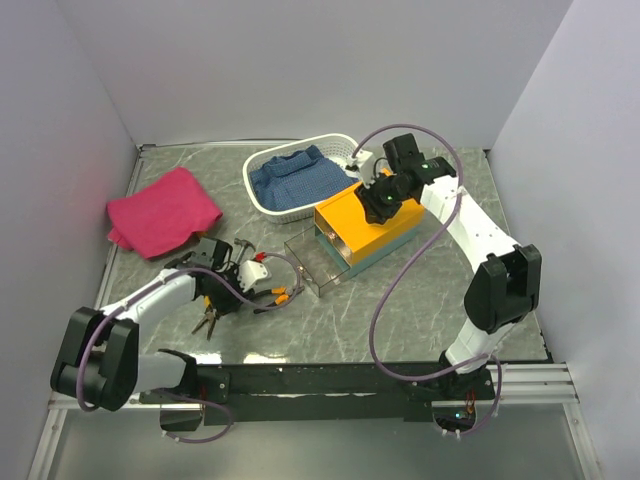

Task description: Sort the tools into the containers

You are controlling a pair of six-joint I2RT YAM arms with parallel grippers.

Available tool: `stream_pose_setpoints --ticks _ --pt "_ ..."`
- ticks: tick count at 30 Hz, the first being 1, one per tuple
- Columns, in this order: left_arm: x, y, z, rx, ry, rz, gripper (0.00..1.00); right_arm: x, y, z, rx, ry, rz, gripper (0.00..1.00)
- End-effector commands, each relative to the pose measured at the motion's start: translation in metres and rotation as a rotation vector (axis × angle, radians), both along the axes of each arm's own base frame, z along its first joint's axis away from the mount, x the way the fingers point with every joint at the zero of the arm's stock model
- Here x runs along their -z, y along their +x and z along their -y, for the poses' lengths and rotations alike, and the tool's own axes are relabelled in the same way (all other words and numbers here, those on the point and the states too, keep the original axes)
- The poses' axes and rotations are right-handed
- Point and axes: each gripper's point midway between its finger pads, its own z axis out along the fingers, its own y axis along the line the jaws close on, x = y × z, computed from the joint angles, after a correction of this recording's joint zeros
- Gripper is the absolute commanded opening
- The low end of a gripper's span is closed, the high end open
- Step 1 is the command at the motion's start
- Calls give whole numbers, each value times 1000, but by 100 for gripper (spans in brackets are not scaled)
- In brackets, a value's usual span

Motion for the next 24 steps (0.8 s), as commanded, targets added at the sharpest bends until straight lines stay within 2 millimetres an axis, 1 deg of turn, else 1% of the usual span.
stream_pose_setpoints --ticks 1,3,4,5,6,7,8,9,10,12,13,14,15,16,17,18,19,20,21,22,23,24 --pt "8 -16 -2 7 17 -36 29 -19 -3 5 7 -8 63 39" --pt "4 -22 -2 15 19 -57 18 -19 -3 8 7 -19 71 38" --pt "-6 -19 1 19 6 -49 9 -21 -3 8 8 -19 78 38" --pt "-14 -20 4 25 -10 -56 6 -22 -3 9 6 -22 85 37" --pt "-28 -23 16 48 -90 -70 3 -20 -5 11 6 -31 82 37" --pt "-44 -27 21 57 -136 -78 1 -20 -6 13 6 -37 87 37" --pt "-64 -24 23 56 -194 -15 2 -19 -5 14 -1 -47 94 36" --pt "-79 -26 33 84 -264 11 1 -18 -4 18 9 -66 100 35" --pt "-106 -18 40 101 -314 112 1 -18 -2 20 16 -72 105 34" --pt "-142 -7 56 72 -433 183 1 -19 0 21 25 -71 108 33" --pt "-170 4 64 63 -489 247 1 -20 0 21 27 -67 112 33" --pt "-196 21 74 16 -570 293 1 -22 0 21 30 -61 112 32" --pt "-211 29 81 0 -614 302 1 -23 -1 20 28 -58 115 32" --pt "-227 43 92 -2 -659 297 1 -25 -2 21 27 -59 117 32" --pt "-241 53 100 -46 -719 278 1 -25 -2 22 25 -63 120 32" --pt "-250 62 106 -68 -757 263 1 -24 -4 23 24 -67 117 32" --pt "-255 75 115 -93 -795 228 1 -24 -5 25 25 -73 114 32" --pt "-274 85 124 -143 -891 207 1 -23 -5 26 23 -77 113 31" --pt "-284 92 129 -158 -947 202 1 -25 -5 28 27 -79 116 31" --pt "-277 95 135 -192 -986 163 1 -25 -6 29 29 -79 114 31" --pt "-288 100 142 -247 -1076 128 1 -25 -6 31 30 -82 118 31" --pt "-299 107 147 -234 -1143 170 1 -25 -7 31 31 -85 118 31"
